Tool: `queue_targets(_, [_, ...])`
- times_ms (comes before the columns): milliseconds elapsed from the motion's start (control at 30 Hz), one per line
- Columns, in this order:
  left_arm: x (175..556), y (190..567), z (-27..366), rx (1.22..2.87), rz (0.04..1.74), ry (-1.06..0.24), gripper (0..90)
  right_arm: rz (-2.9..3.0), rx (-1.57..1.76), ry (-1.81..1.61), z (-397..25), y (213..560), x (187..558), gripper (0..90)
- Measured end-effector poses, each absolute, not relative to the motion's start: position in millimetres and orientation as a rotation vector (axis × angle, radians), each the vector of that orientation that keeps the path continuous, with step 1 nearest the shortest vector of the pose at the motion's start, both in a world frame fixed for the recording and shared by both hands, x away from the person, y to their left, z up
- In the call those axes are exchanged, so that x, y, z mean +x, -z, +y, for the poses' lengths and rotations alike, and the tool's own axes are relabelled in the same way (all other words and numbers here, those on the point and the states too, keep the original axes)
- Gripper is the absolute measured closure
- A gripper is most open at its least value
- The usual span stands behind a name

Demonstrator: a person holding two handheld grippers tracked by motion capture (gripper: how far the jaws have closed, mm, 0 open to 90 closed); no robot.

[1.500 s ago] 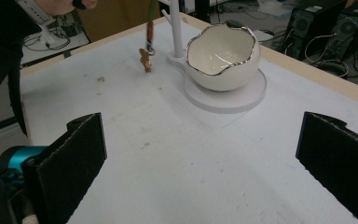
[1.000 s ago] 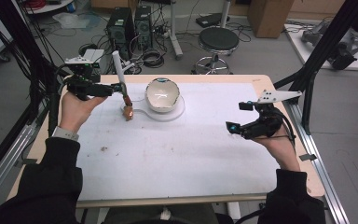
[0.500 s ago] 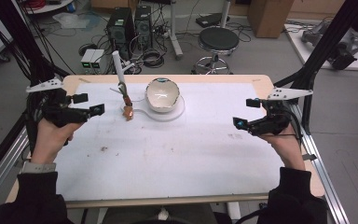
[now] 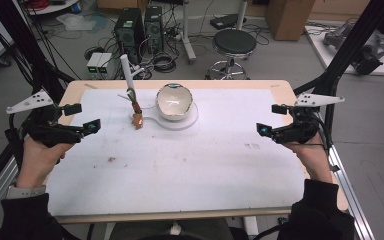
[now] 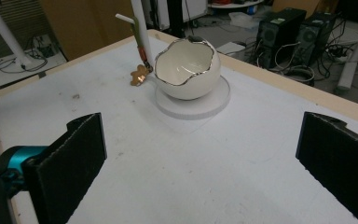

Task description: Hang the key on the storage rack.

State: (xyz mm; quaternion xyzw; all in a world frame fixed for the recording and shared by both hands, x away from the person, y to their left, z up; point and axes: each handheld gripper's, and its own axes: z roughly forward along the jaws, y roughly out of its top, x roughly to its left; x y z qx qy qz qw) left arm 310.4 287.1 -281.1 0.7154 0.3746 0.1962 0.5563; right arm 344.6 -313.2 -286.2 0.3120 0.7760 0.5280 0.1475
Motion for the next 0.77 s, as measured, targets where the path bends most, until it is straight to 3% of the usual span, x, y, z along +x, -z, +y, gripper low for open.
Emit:
queue_targets(200, [319, 289, 281, 1.702, 0.856, -0.373, 1.7, 2.238, 0.903, -1.507, -313, 287, 345, 1.2])
queue_targets(767, [321, 295, 277, 1.733, 0.874, -0.411, 1.7, 2.24, 0.906, -1.499, -313, 287, 344, 1.2])
